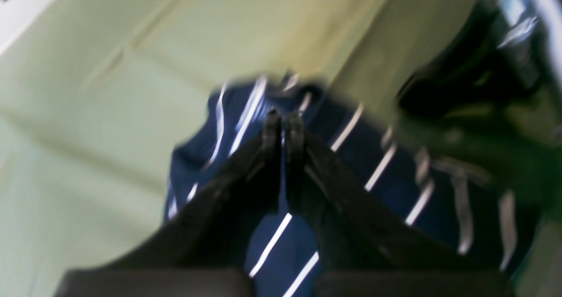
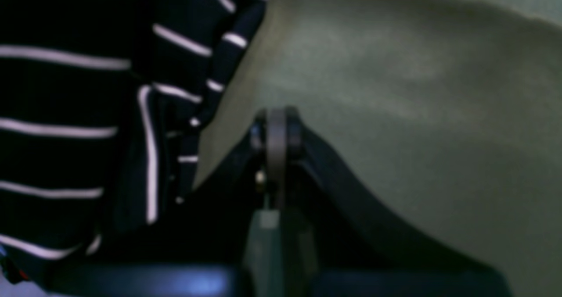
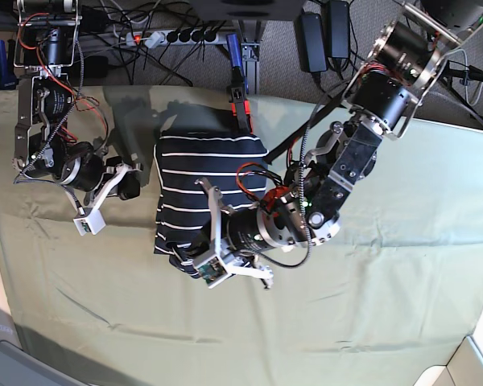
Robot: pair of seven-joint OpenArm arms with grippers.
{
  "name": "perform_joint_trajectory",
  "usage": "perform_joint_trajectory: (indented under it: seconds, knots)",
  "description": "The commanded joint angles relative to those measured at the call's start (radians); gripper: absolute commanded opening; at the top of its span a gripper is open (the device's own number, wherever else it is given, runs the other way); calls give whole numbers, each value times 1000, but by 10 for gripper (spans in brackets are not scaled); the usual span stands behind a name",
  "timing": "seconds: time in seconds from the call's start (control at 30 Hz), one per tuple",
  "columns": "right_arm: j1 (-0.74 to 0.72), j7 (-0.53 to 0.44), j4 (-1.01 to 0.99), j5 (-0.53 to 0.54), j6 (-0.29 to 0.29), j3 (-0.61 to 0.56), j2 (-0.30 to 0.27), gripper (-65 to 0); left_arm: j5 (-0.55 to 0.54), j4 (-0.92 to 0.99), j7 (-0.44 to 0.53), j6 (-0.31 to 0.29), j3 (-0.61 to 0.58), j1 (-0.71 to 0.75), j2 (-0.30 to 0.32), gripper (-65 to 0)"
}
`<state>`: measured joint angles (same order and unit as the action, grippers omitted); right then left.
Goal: Fold the T-shirt properly
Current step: 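Fold the stack over once more with the left gripper toward the right gripper, then press and square the folded bundle with the left gripper, then release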
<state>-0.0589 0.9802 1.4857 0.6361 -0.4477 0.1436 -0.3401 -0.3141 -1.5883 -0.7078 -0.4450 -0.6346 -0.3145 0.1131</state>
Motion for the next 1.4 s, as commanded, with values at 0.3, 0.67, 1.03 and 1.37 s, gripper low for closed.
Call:
perform_joint_trajectory:
  seconds: [0.3,0.67,1.03,1.37]
  knots:
    - [-15,-14,14,11,-83,7,-11,-650,154,332,193,-13,5,-18,-85,-635]
    - [-13,-15,14,11,-83,7,-11,-650,175,336,194,-12,8,-33,-82,-635]
    - [-12,-6,14,22,-84,8,-12,-650,109,67,75,-11,8,-45,-82,-635]
    - [-12,-3,14,19,-84,41,-12,-650,37,-146,41,0,180,28,77,-635]
